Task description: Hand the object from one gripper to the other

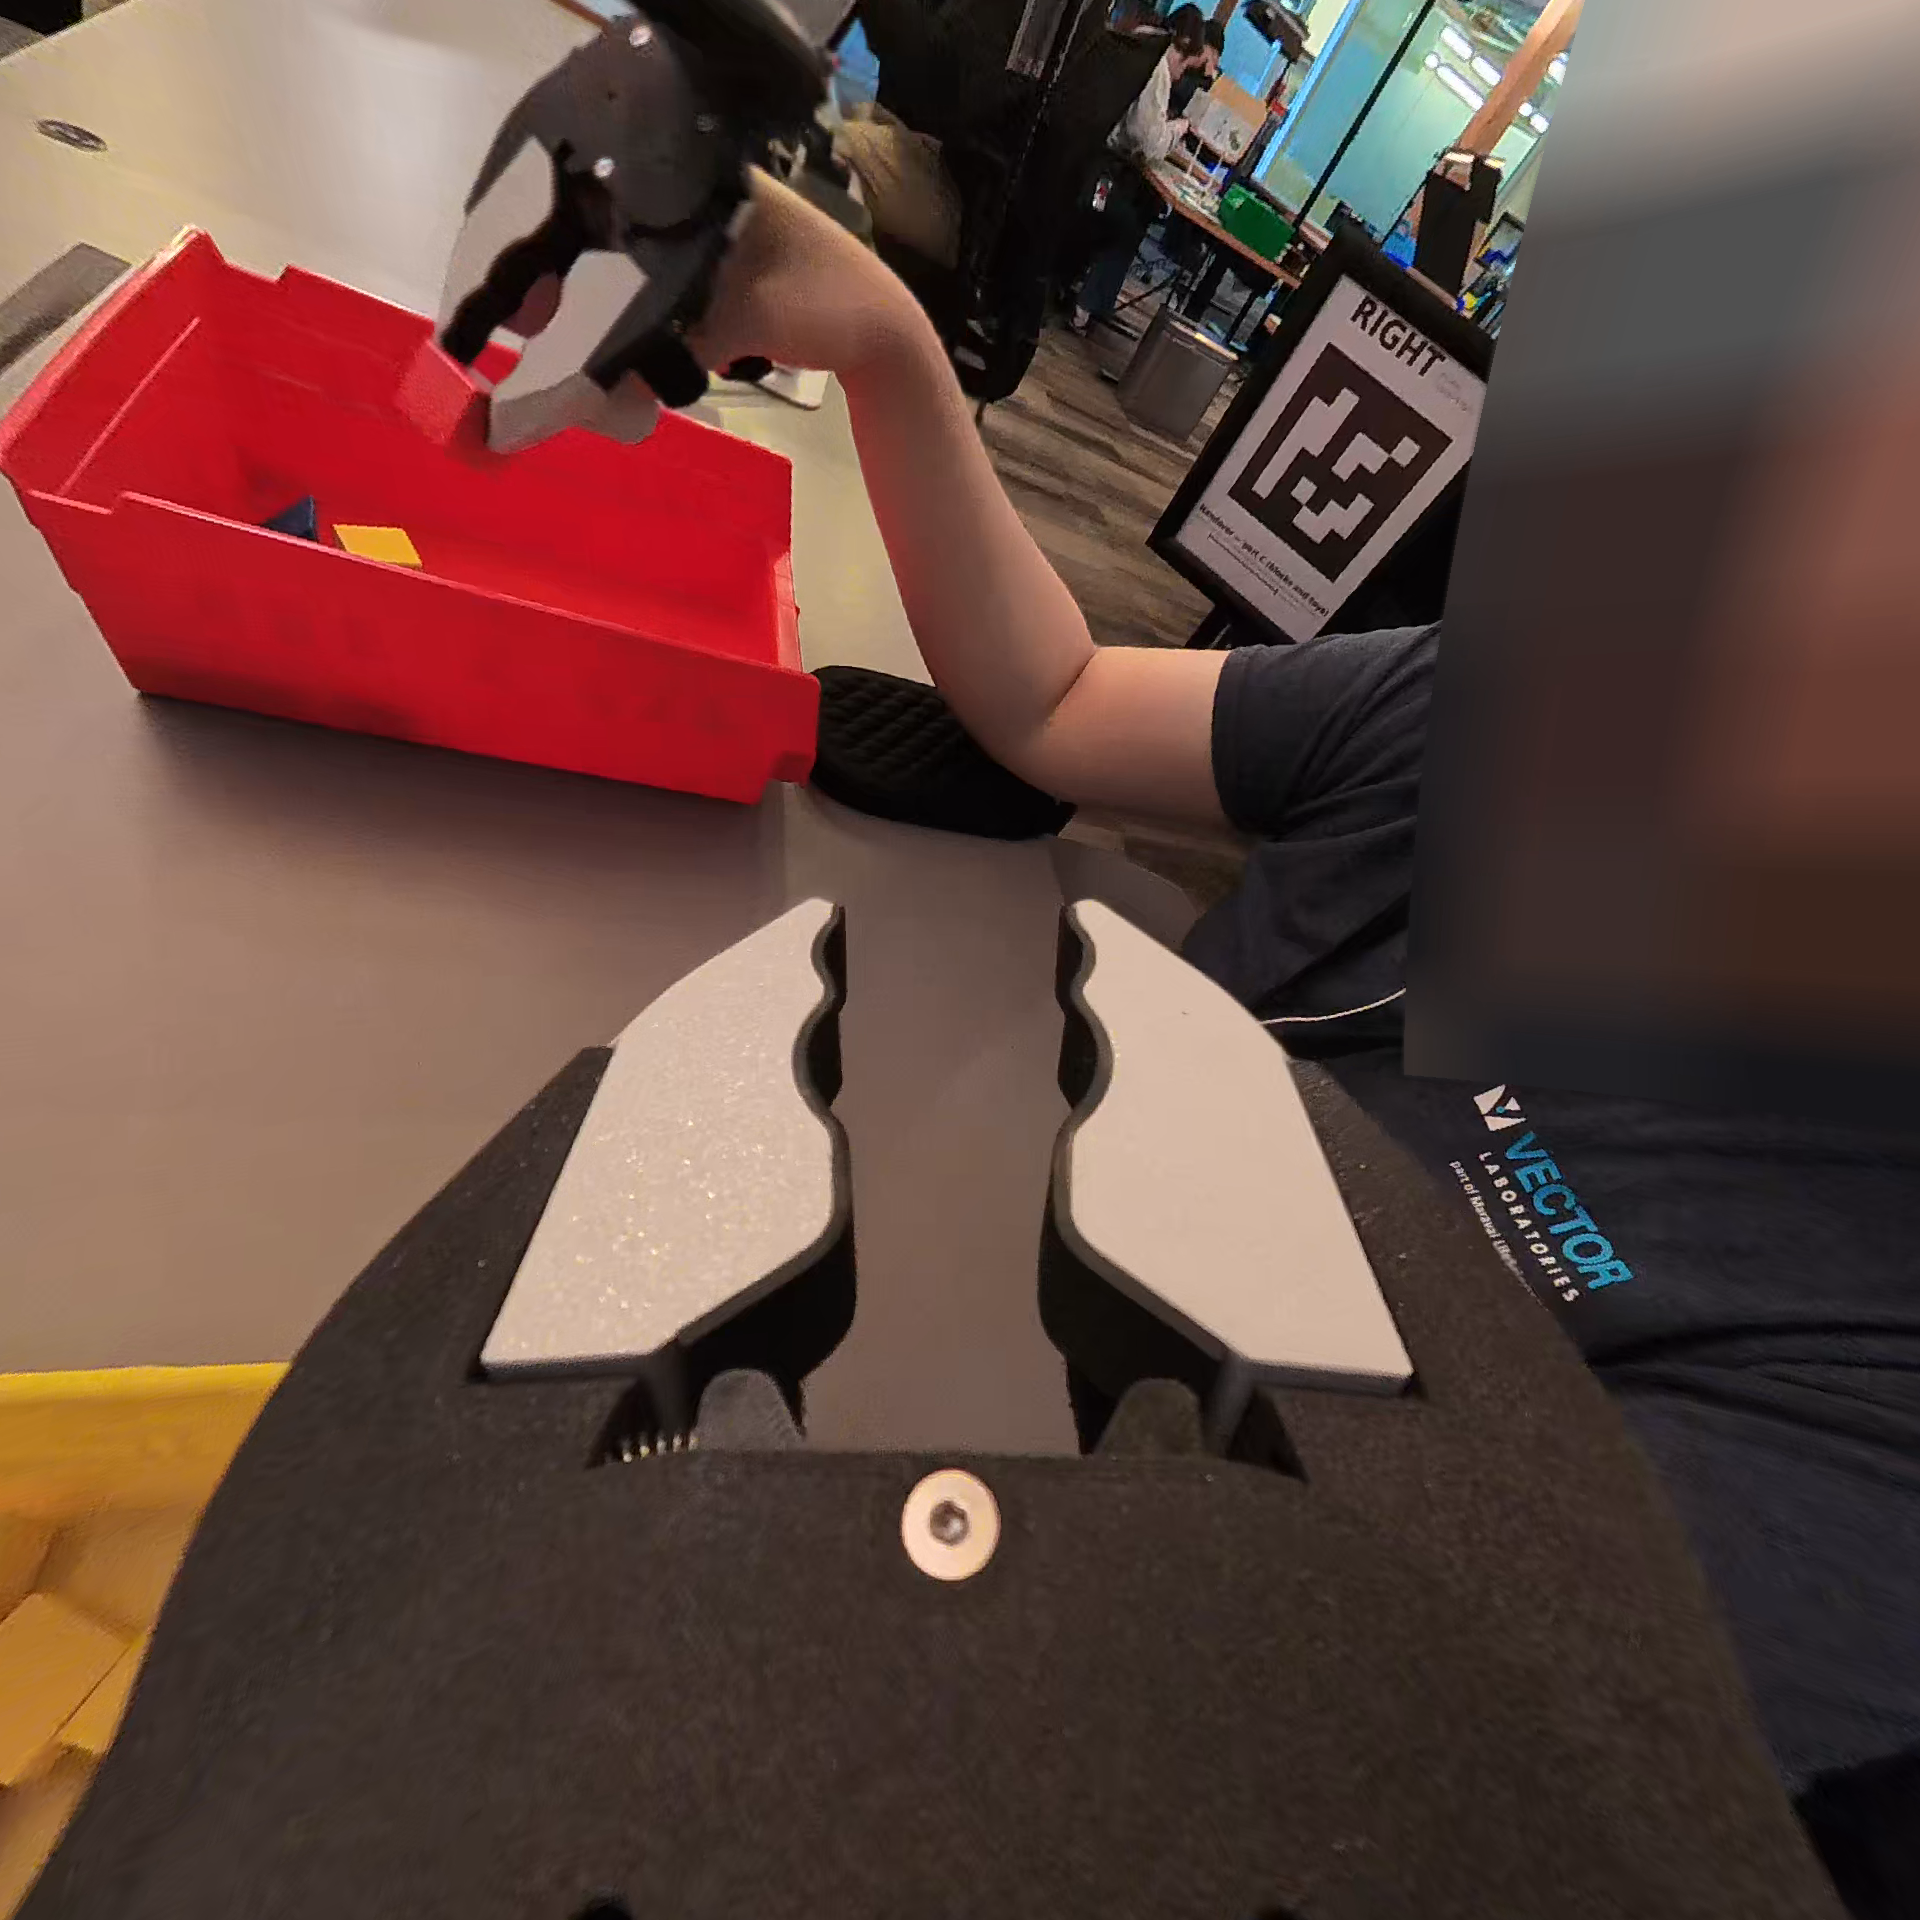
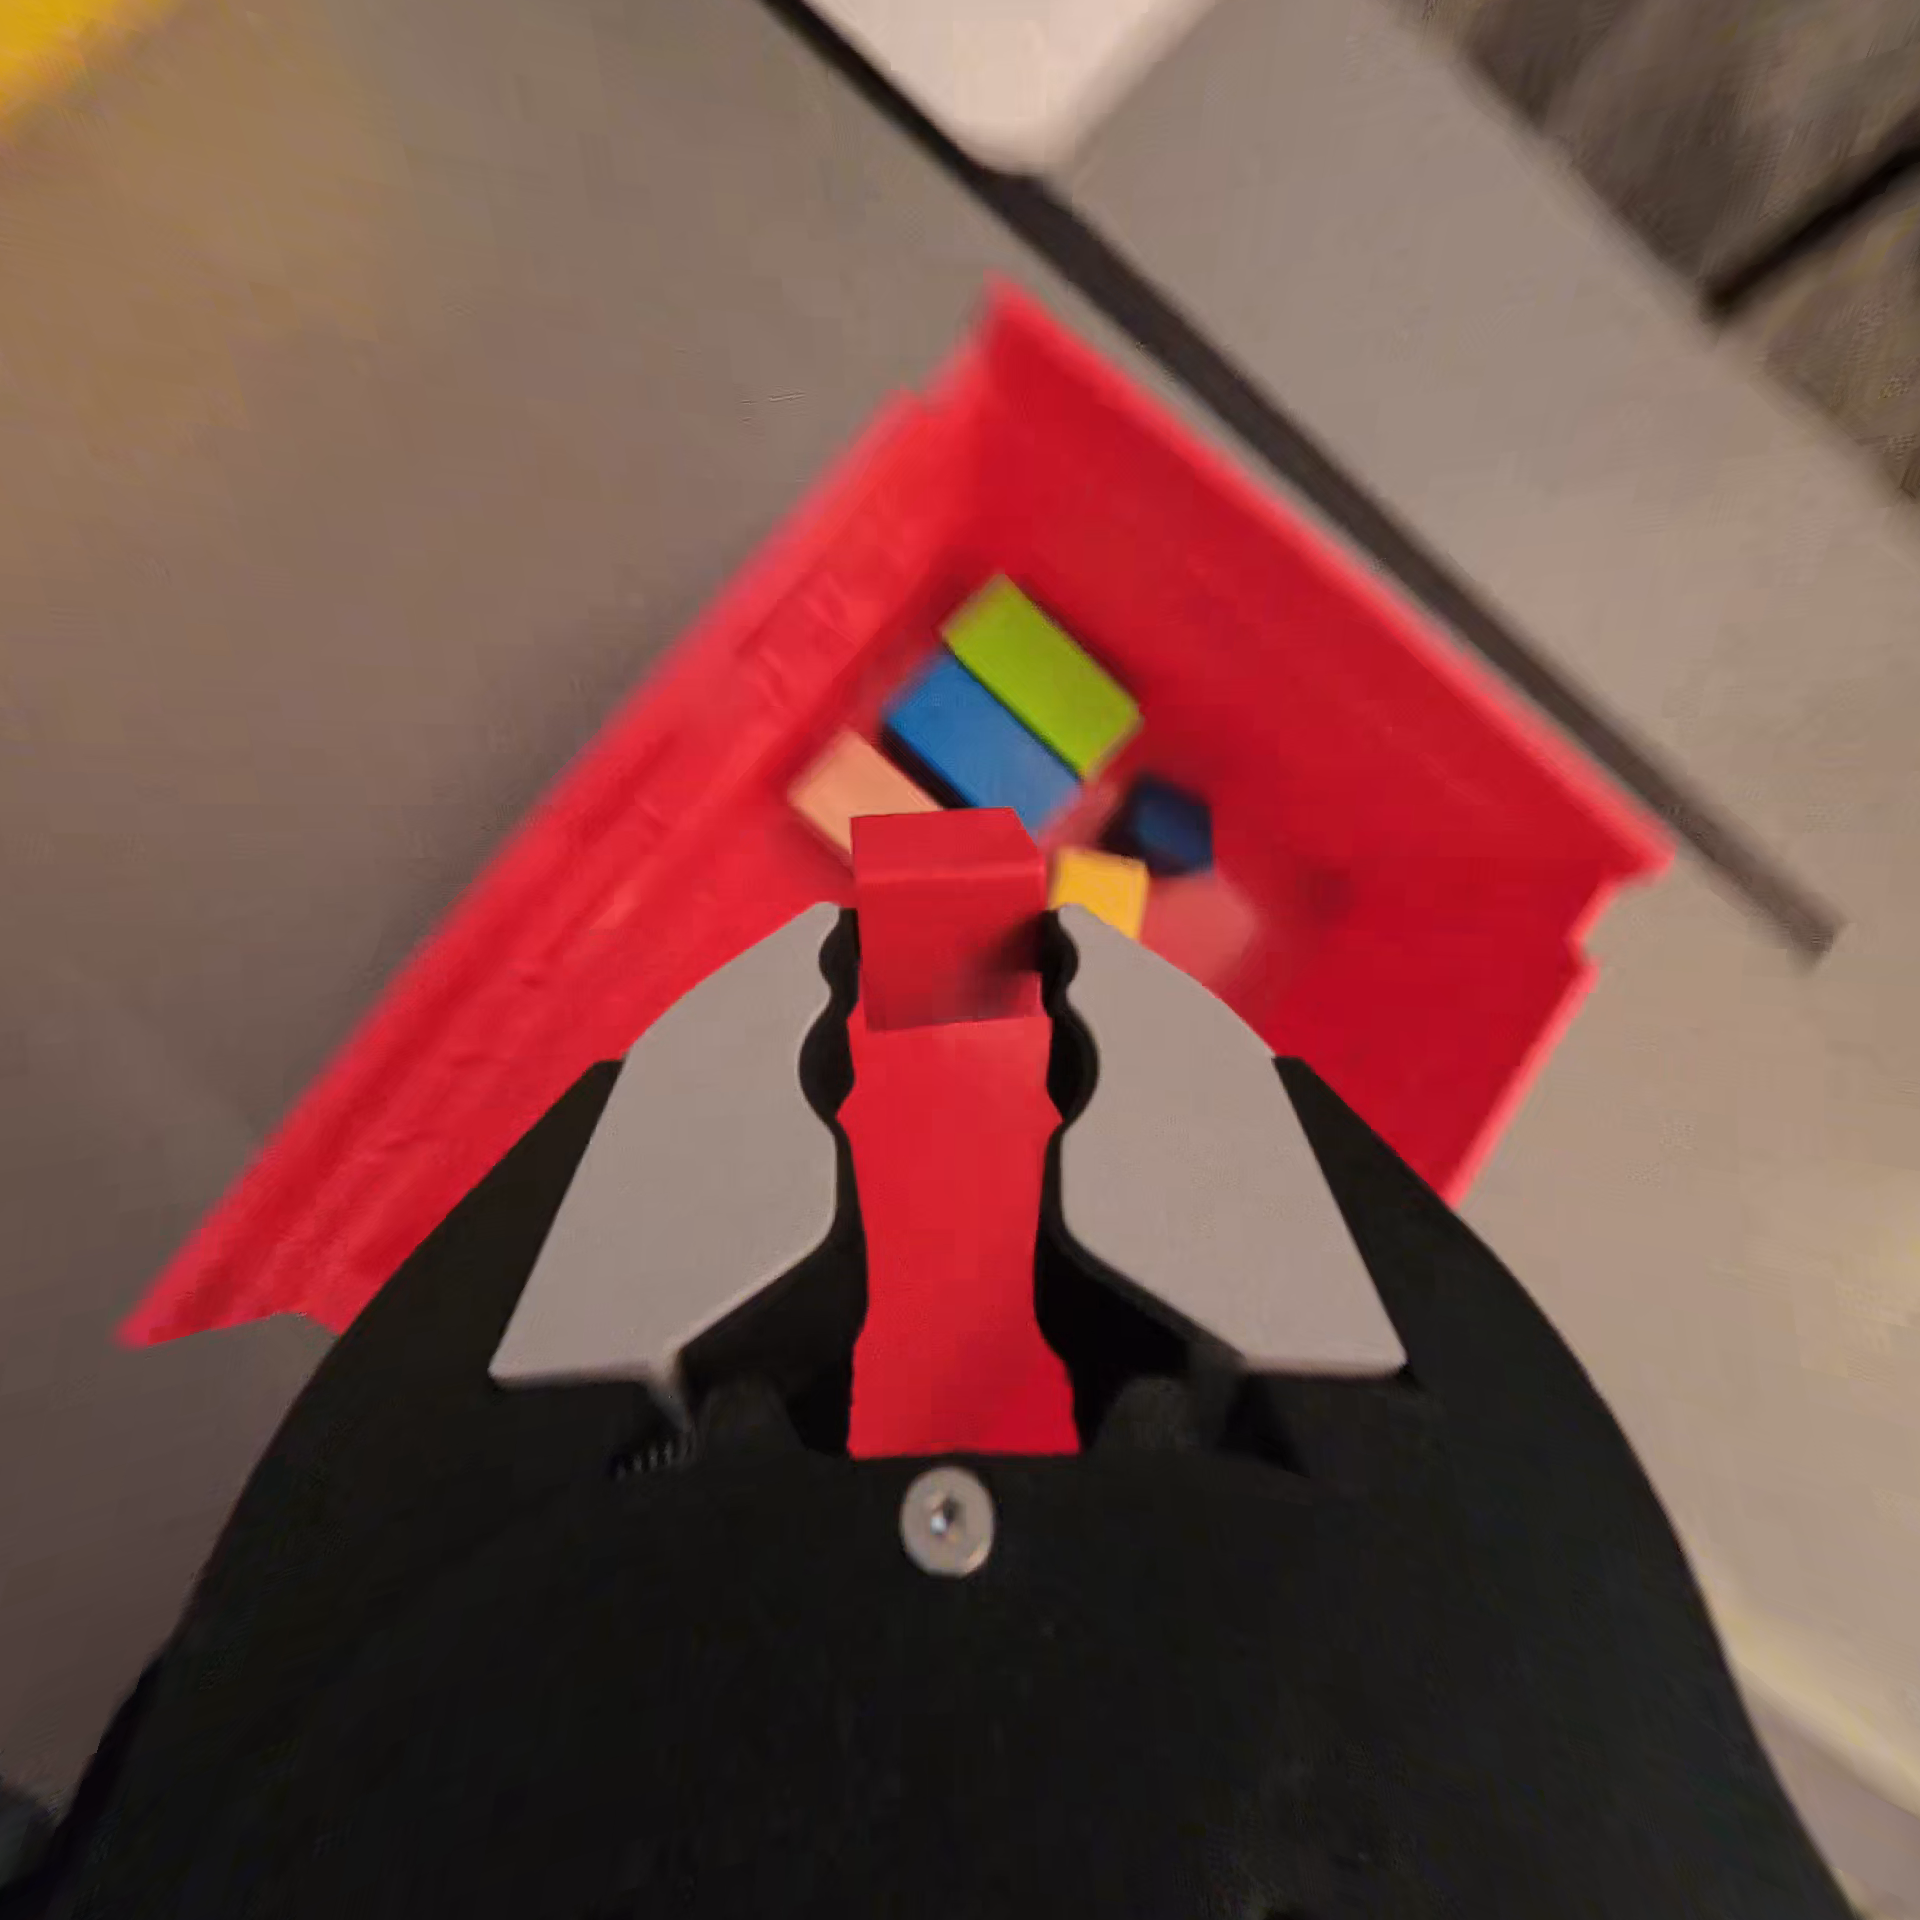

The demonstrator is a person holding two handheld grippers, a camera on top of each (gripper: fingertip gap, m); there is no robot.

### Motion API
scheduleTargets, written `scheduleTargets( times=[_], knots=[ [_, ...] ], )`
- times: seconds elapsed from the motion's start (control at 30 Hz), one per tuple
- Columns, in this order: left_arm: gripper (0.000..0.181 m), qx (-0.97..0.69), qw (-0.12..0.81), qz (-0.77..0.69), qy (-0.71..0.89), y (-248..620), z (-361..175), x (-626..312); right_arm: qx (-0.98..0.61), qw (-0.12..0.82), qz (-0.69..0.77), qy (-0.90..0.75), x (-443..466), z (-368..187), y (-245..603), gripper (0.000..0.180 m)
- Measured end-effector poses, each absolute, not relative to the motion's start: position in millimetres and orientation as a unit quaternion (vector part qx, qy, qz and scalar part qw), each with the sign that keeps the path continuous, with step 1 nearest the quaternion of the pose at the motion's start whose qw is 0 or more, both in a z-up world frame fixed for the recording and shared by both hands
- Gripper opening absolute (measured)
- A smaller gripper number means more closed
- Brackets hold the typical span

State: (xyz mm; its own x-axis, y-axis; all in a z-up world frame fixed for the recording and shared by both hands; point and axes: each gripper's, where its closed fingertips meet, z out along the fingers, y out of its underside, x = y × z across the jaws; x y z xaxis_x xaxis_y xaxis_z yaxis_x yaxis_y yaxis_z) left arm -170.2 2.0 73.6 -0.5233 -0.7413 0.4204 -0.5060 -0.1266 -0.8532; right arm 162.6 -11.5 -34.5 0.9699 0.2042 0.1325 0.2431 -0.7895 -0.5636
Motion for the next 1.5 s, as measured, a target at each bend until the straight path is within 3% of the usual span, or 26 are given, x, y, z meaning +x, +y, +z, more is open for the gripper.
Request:
scheduleTargets(
  times=[0.17, 0.3, 0.73, 1.5],
  knots=[
    [0.038, -0.483, 0.088, -0.562, 0.666, -6, 67, -167, -0.987, 0.159, -0.033, -0.009, 212, -101, -35, 0.034],
    [0.038, -0.489, 0.078, -0.546, 0.676, -10, 59, -165, -0.991, 0.13, -0.033, 0.025, 221, -121, -34, 0.034],
    [0.036, -0.495, 0.062, -0.525, 0.69, -17, 50, -162, -0.973, 0.171, -0.123, 0.099, 263, -130, -5, 0.034],
    [0.035, -0.5, 0.042, -0.509, 0.7, -24, 40, -155, -0.961, 0.194, -0.141, 0.138, 280, -143, 18, 0.035]
  ],
)
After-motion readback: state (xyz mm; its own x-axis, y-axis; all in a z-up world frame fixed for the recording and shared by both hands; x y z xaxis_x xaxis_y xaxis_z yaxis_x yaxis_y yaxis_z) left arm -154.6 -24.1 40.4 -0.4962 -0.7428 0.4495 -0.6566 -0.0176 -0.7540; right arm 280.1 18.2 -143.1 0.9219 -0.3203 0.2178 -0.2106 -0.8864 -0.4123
